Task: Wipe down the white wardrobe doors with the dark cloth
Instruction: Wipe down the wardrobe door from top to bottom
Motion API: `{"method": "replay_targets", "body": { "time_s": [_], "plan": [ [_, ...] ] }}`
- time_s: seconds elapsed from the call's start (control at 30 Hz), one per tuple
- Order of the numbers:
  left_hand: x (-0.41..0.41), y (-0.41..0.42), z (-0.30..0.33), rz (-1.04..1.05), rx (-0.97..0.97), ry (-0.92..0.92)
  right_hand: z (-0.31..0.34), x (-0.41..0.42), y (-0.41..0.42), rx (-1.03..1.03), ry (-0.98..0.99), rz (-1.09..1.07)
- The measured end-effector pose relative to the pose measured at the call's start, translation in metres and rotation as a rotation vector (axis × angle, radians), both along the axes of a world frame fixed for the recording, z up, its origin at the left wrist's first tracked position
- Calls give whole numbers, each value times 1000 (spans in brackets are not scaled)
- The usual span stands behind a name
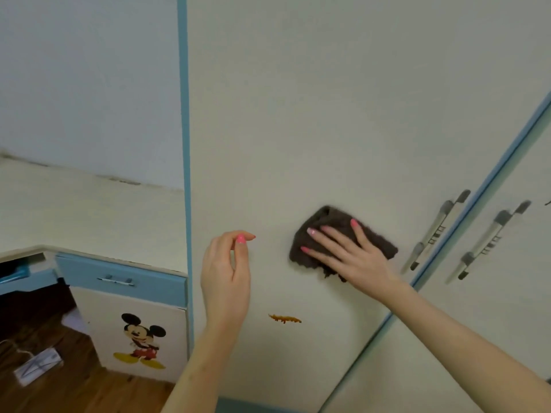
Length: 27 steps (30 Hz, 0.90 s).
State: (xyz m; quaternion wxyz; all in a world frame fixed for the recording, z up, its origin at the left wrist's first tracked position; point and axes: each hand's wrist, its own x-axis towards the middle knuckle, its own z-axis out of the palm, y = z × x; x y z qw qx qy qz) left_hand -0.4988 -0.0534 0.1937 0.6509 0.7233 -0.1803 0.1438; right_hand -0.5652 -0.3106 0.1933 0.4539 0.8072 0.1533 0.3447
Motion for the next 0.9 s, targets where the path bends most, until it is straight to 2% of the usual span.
{"method": "replay_targets", "body": {
  "time_s": [0.1, 0.17, 0.33, 0.43, 0.57, 0.73, 0.8, 0.9],
  "plan": [
    [-7, -13, 1, -3, -7, 8, 2, -14, -8, 116, -97, -27],
    [-11, -18, 1, -6, 3, 1, -23, -24, -13, 138, -62, -76],
    [-12, -24, -3, -6, 17, -13, -105, -73, -49, -60, 334, -228],
    [-14, -25, -8, 19, 25, 13, -118, -85, -62, -85, 445, -256],
    [-21, -31, -16, 25, 14, 49, -100, -81, -71, -13, 290, -102],
    [-22, -45, -27, 22, 89, 5, -81, -63, -63, 183, 13, -65],
    [-20, -51, -31, 19, 118, -13, -96, -56, -60, 213, -24, -80],
    [-15, -59, -42, 42, 94, -29, -134, -51, -62, 121, 18, -108]
  ]
}}
